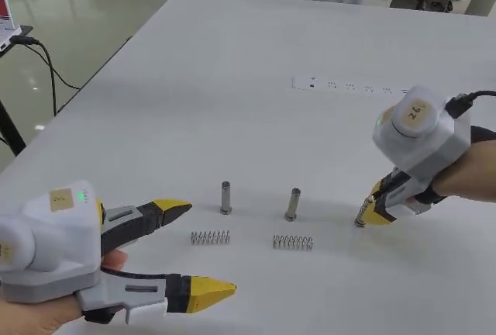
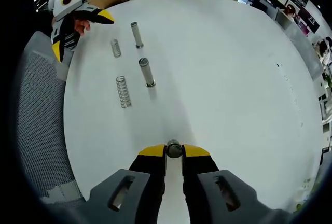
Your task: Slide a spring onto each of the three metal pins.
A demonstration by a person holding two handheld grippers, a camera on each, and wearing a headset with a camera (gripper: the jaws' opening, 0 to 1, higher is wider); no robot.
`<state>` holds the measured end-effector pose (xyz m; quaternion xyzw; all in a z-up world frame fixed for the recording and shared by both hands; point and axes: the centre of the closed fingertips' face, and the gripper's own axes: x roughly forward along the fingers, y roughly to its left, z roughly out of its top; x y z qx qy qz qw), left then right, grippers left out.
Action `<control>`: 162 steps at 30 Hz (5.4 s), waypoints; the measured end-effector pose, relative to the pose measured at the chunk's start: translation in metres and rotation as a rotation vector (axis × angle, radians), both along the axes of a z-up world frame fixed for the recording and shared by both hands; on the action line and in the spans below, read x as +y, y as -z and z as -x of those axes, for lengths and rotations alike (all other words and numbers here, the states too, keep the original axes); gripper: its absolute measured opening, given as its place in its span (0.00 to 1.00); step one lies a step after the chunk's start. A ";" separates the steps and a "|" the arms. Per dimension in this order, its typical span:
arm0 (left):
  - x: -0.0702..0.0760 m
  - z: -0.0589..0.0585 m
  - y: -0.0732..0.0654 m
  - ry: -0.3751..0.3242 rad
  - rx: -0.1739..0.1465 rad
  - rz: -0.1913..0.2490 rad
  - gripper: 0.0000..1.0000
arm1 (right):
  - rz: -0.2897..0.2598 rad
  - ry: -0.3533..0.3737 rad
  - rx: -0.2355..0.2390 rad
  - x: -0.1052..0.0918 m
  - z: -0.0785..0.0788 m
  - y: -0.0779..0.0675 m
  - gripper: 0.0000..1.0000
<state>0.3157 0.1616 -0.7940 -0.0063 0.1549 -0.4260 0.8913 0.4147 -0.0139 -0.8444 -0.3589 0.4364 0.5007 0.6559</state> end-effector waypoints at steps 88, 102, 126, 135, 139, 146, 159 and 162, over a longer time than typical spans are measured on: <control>-0.011 0.009 -0.004 0.043 0.001 -0.011 0.70 | -0.057 -0.197 0.051 0.076 0.055 0.016 0.13; -0.016 0.010 -0.001 0.068 0.005 -0.011 0.67 | -0.016 -0.242 0.032 0.078 0.055 0.024 0.08; -0.044 0.011 -0.003 0.179 -0.023 -0.061 0.56 | -0.078 -0.308 0.028 0.092 0.084 -0.033 0.07; -0.050 0.013 -0.002 0.221 -0.052 -0.089 0.45 | -0.149 -0.314 0.082 0.105 0.104 -0.056 0.07; -0.052 0.014 -0.003 0.234 -0.068 -0.097 0.38 | -0.151 -0.318 0.087 0.109 0.108 -0.059 0.07; -0.054 0.017 -0.004 0.262 -0.099 -0.115 0.23 | -0.149 -0.331 0.100 0.113 0.114 -0.061 0.08; -0.055 0.018 -0.002 0.282 -0.129 -0.154 0.04 | -0.151 -0.335 0.114 0.118 0.122 -0.067 0.08; -0.054 0.018 -0.002 0.282 -0.133 -0.160 0.03 | -0.154 -0.336 0.107 0.120 0.124 -0.069 0.08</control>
